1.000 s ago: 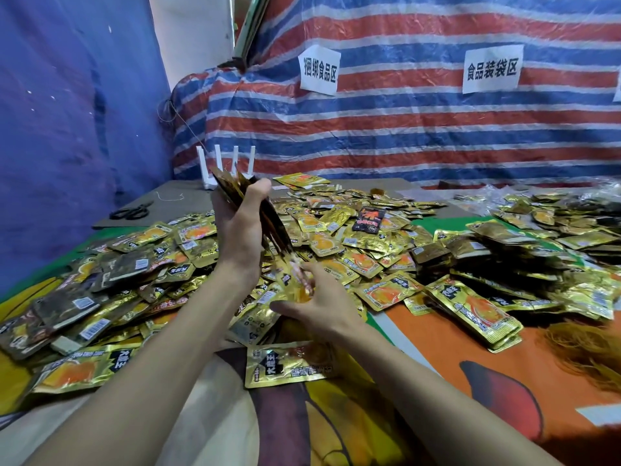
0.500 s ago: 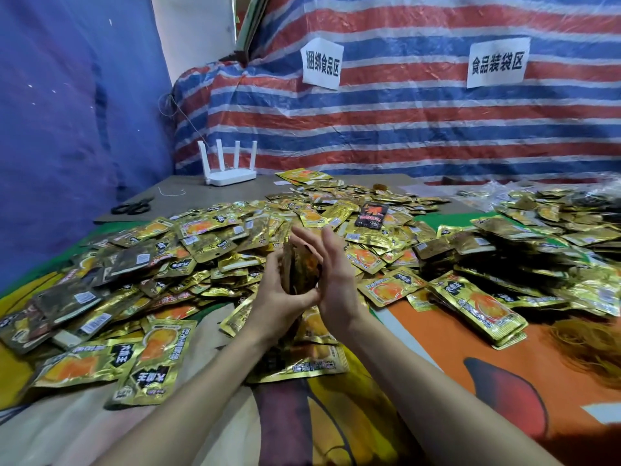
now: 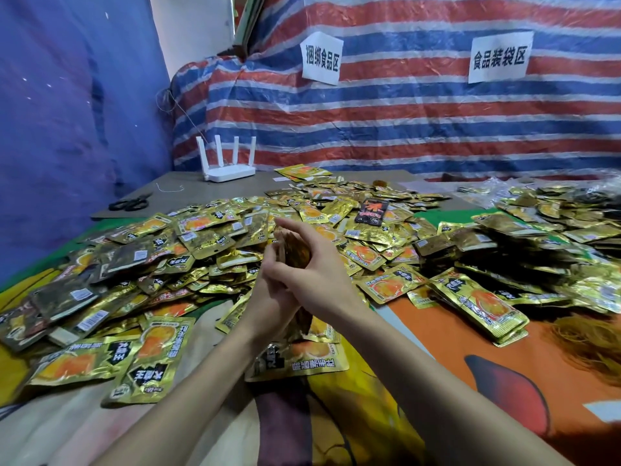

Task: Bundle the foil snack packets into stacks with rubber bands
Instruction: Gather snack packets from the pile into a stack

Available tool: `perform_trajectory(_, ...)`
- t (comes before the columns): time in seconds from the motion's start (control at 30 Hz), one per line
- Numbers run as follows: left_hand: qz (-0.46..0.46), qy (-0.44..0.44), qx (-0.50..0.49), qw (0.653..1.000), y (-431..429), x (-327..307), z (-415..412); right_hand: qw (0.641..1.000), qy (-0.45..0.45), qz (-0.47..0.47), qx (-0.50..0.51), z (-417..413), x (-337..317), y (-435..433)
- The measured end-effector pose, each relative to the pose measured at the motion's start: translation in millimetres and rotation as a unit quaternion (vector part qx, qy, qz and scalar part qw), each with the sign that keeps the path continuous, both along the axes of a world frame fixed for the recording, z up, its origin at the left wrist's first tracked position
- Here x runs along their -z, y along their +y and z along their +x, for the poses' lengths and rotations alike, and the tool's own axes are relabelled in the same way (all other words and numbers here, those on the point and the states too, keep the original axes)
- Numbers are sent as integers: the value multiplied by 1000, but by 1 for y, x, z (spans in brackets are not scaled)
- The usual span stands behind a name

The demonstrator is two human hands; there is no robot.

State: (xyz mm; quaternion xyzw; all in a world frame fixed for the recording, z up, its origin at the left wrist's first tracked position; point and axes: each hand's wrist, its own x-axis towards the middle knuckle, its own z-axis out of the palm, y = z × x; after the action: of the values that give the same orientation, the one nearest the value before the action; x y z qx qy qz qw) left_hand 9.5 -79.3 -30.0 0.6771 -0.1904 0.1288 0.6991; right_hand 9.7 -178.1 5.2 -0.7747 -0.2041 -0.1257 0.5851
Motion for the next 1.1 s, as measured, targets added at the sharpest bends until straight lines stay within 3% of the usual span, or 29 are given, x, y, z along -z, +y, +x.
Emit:
perform_trajectory(0.13,2,45,35,998,-3,9,-7,997,4,-81,18,-3,-2,-8)
perform_trajectory(0.33,38,73,70,994,0,12,-10,995,41,90,-12,-14,17,-20)
perform_trajectory(0.5,49,71,69,994,-2,12,-8,989,39,145,-5,-18,24,-20)
perform_trajectory(0.7,78,28,70,994,-6,7,-10,998,9,64,-6,-19,22,-21)
perform_trajectory(0.87,69,-4,44,997,-10,5,-8,996,-37,77,-11,-14,21,-20)
perform_trajectory(1.1,148,27,119,981,11,-4,-1,997,-60,9,-44,-13,23,-15)
